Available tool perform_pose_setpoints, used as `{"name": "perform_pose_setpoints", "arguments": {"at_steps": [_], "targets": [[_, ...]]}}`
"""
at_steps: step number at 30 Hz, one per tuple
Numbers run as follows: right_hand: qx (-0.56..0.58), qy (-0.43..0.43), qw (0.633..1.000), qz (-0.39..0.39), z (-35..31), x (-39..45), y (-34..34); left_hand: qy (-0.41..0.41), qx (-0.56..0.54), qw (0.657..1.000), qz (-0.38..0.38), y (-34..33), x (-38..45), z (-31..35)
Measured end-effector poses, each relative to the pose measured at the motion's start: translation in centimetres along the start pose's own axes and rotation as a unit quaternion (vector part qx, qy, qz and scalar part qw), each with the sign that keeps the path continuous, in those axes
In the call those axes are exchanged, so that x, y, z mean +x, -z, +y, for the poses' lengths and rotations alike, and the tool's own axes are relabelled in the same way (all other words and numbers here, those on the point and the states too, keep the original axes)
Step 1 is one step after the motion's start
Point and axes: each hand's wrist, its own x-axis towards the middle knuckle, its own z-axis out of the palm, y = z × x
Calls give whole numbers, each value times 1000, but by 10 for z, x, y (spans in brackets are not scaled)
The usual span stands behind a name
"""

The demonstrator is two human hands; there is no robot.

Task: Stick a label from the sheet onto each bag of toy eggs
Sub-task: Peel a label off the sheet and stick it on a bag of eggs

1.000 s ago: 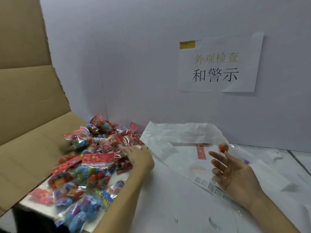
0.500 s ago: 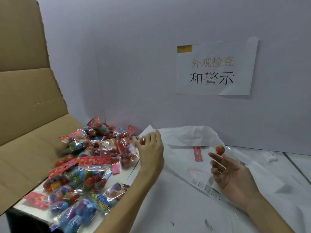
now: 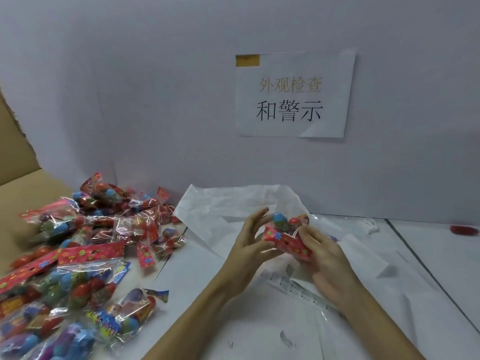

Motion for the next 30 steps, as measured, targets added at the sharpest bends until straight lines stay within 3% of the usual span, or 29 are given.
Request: {"name": "perform_pose_setpoints", "arguments": {"at_steps": [4, 8, 13, 16, 19, 23, 28, 30], "targets": [[-111, 59, 991, 43, 2, -2, -2, 19, 10, 997, 72, -5, 0, 5], [-120, 34, 991, 50, 1, -4, -5, -11, 103, 982, 159, -6, 1, 5], [-86, 40, 993, 75, 0, -6, -6, 28, 33, 987, 155, -6, -1, 10], [-72, 40, 993, 83, 2, -6, -8, 12, 44, 984, 175, -9, 0, 7], [-123, 48, 990, 45, 5, -5, -8, -17, 49, 980, 194, -5, 1, 3], [-175, 59, 981, 56, 7, -6, -8, 36, 11, 979, 198, 1, 4, 10], [-161, 31, 984, -71, 3, -8, -4, 70, 65, 987, 132, 2, 2, 14], [-153, 16, 986, -63, 5, -7, -5, 54, 52, 986, 149, 1, 2, 12]]}}
